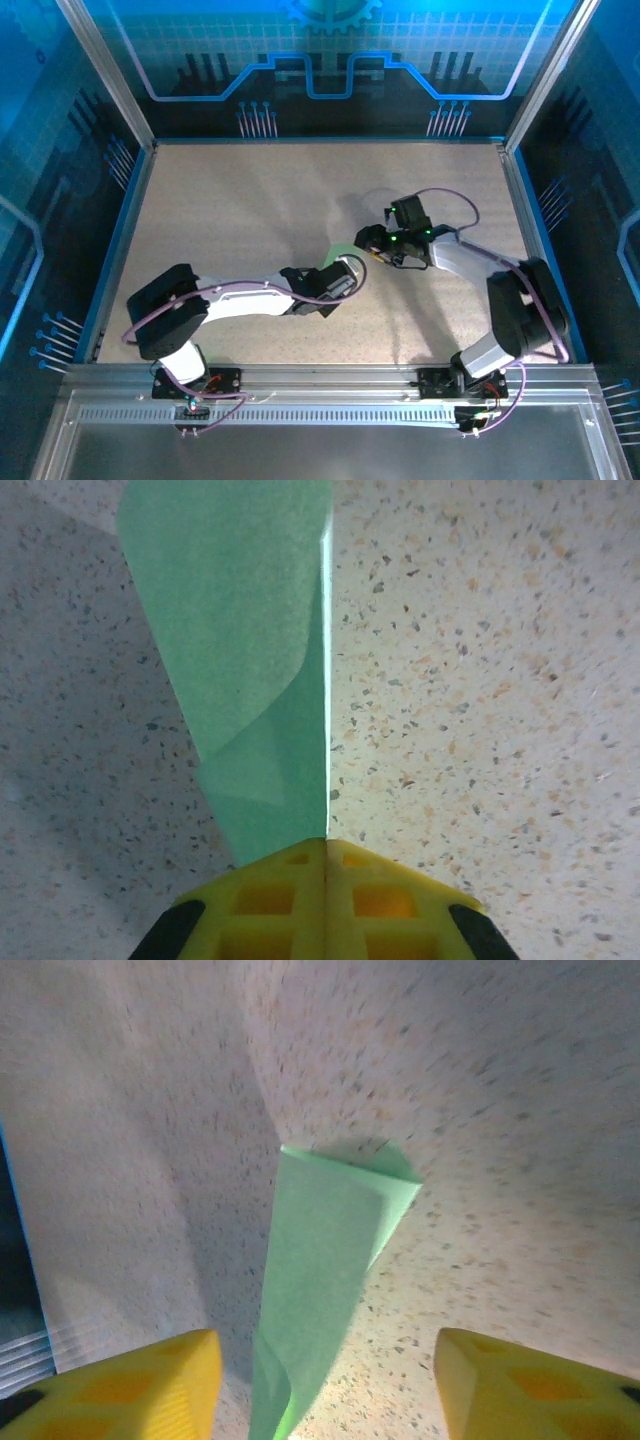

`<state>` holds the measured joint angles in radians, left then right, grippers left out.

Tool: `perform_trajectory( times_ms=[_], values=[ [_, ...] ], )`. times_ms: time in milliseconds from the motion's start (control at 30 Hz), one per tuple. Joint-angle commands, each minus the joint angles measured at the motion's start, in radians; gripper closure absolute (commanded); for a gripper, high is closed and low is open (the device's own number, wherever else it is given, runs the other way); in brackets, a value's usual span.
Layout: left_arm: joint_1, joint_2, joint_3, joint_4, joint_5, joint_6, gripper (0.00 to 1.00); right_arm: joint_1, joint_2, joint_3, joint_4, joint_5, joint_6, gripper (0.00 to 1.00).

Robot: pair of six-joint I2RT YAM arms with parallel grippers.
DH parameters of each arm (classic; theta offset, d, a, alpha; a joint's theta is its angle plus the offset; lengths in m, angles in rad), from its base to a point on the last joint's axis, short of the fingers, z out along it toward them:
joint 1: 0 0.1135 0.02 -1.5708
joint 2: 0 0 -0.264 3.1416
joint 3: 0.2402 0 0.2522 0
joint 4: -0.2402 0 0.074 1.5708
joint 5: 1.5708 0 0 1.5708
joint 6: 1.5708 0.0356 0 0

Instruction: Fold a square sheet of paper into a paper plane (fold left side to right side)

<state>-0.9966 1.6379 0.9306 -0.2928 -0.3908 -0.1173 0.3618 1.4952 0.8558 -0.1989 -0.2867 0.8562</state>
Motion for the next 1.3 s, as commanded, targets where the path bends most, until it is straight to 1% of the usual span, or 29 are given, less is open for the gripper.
perform_trajectory(
  times_ms=[0, 133, 200, 333, 567, 667, 800, 967, 1100, 1267],
  values=[
    [0.075, -0.076, -0.050, 0.083, 0.215, -0.083, 1.00, -0.059, -0.086, -0.051, -0.076, 0.029, -0.038, 0.36],
    [0.208, -0.105, -0.116, 0.207, 0.510, -0.188, 1.00, -0.100, -0.163, -0.101, -0.089, 0.016, -0.064, 0.33],
    [0.252, -0.090, -0.130, 0.264, 0.616, -0.234, 1.00, -0.109, -0.186, -0.119, -0.088, 0.005, -0.078, 0.33],
    [0.289, -0.042, -0.131, 0.325, 0.719, -0.289, 1.00, -0.112, -0.200, -0.151, -0.059, -0.026, -0.091, 0.33],
    [0.367, 0.039, -0.155, 0.497, 0.868, -0.463, 1.00, -0.108, -0.189, -0.218, 0.058, -0.083, -0.077, 0.31],
    [0.387, 0.069, -0.166, 0.570, 0.905, -0.518, 1.00, -0.094, -0.164, -0.235, 0.128, -0.109, -0.072, 0.31],
    [0.411, 0.088, -0.200, 0.661, 0.937, -0.576, 1.00, -0.064, -0.117, -0.217, 0.169, -0.116, -0.072, 0.31],
    [0.432, 0.085, -0.235, 0.717, 0.950, -0.610, 1.00, -0.044, -0.073, -0.191, 0.203, -0.121, -0.062, 0.31],
    [0.432, 0.076, -0.239, 0.700, 0.946, -0.596, 1.00, -0.040, -0.044, -0.168, 0.206, -0.127, -0.051, 0.29],
    [0.422, 0.040, -0.218, 0.580, 0.896, -0.504, 1.00, -0.042, -0.009, -0.119, 0.156, -0.143, -0.004, 0.29]
  ],
)
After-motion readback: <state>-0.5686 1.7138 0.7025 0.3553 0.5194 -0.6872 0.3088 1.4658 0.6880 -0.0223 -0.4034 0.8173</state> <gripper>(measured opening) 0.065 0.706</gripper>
